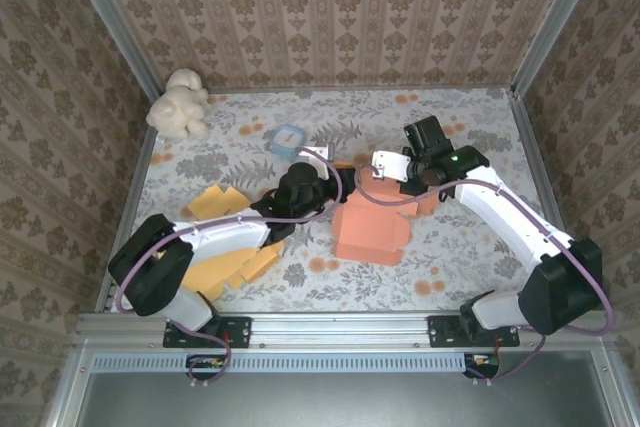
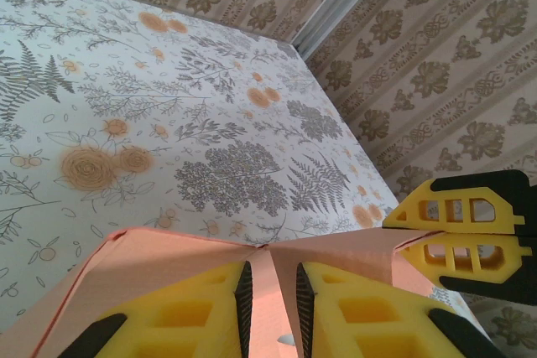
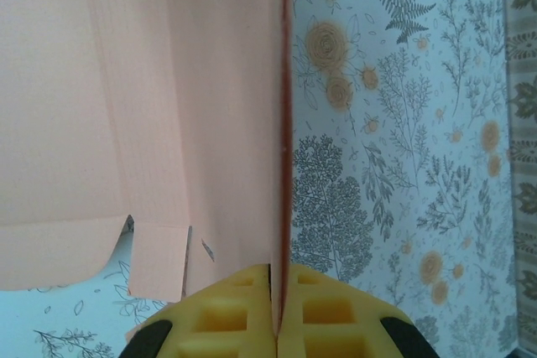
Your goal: Fold the paper box
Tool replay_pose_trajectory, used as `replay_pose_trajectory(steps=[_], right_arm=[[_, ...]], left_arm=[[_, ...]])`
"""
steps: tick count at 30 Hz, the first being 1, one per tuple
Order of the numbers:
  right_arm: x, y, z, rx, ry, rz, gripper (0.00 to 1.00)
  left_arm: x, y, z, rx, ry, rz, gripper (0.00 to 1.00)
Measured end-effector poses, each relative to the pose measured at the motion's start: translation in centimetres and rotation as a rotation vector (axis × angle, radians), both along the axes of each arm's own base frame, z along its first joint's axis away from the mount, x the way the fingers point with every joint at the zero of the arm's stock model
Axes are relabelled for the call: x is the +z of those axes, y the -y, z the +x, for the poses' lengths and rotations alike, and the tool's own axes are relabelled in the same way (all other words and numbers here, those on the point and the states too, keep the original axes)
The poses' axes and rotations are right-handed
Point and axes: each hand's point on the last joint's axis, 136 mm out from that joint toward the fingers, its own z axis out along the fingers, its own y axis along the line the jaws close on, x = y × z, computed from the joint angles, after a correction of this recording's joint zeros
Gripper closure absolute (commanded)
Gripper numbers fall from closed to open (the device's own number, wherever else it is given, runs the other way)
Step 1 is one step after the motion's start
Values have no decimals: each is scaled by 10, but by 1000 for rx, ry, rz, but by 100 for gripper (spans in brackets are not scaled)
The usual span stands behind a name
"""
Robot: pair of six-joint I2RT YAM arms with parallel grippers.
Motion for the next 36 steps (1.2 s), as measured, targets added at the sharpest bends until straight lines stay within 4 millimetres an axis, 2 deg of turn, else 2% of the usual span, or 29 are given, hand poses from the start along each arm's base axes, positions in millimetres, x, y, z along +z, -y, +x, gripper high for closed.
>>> replay_pose_trajectory(steps=[8,11,14,17,23,28,31,36], right_arm=[[-13,-3,3,-27,-49,0,100],[-12,-2,3,-30,-46,-6,100],[-12,1,5,-39,-41,-13,100],[-9,6,8,-61,-30,-21,100],[-5,11,12,-88,-19,-27,100],[-4,13,12,-94,-20,-29,100],[-3,14,12,-100,-20,-27,100],[-3,16,14,-115,-25,-24,100]], left_arm=[[-10,-8,11,49,-9,23,74],[-10,-20,25,75,-16,9,74],[-22,-39,37,111,-40,15,73],[-36,-49,37,118,-64,34,73],[-50,-51,38,103,-92,43,74],[-78,-54,45,106,-143,69,74],[-92,-50,43,87,-179,76,75],[-101,-39,43,52,-222,50,75]])
